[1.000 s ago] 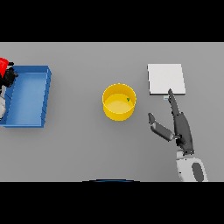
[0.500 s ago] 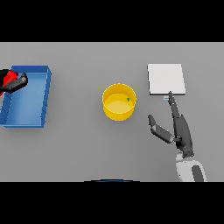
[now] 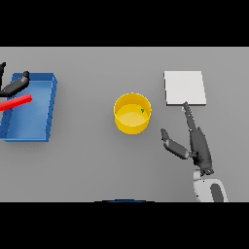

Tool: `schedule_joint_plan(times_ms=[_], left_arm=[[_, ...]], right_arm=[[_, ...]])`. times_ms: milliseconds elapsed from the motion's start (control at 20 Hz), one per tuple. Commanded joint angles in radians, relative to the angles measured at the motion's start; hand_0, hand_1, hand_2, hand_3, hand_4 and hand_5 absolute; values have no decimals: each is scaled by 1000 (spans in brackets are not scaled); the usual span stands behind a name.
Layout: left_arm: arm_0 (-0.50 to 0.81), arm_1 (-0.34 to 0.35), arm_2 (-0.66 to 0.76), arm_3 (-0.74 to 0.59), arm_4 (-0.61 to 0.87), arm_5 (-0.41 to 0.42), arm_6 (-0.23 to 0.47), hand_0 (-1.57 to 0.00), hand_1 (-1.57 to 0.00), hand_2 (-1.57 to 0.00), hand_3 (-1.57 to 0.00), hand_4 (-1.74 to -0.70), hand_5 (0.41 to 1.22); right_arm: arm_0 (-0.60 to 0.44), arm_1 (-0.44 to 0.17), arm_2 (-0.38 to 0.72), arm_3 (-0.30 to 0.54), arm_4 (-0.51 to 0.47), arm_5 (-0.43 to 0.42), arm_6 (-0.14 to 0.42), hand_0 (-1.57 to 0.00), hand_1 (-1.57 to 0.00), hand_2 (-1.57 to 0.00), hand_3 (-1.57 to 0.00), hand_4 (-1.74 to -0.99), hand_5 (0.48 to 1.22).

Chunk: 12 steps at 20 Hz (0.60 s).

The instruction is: Pick up the red beaker and tilt it to pour out 1 green nut into yellow bowl. Pick up the yellow bowl and place it on the metallic measuring scale.

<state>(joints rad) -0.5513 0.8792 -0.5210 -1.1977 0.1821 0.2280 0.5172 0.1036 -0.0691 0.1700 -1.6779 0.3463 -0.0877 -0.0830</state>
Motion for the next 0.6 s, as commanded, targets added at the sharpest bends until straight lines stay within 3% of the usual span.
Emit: schedule_joint_plan(times_ms=[0,100,250,450,550], left_arm=[[-3,0,5,-3,5,-1,-9,-50,-41,-41,-39,-786,671],[-10,-15,1,13,2,0,-22,-32,-26,-26,-24,-780,679],[-1,-16,-2,8,3,3,-16,-16,-13,-13,-12,-781,700],[-9,-29,-8,13,2,2,-14,-6,-5,-5,-4,-794,710],[-6,-35,-12,18,0,7,-12,-3,-3,-3,-2,-795,708]], right_arm=[[-11,-6,0,8,6,4,11,1,1,1,1,-1198,662],[-47,-28,10,11,-7,48,-11,1,1,1,1,-1162,694],[-113,-98,46,18,41,116,-19,1,1,1,1,-1221,709],[-248,-187,105,48,151,200,82,1,1,1,1,-1278,683],[-302,-249,151,74,228,234,48,1,1,1,1,-1279,671]])
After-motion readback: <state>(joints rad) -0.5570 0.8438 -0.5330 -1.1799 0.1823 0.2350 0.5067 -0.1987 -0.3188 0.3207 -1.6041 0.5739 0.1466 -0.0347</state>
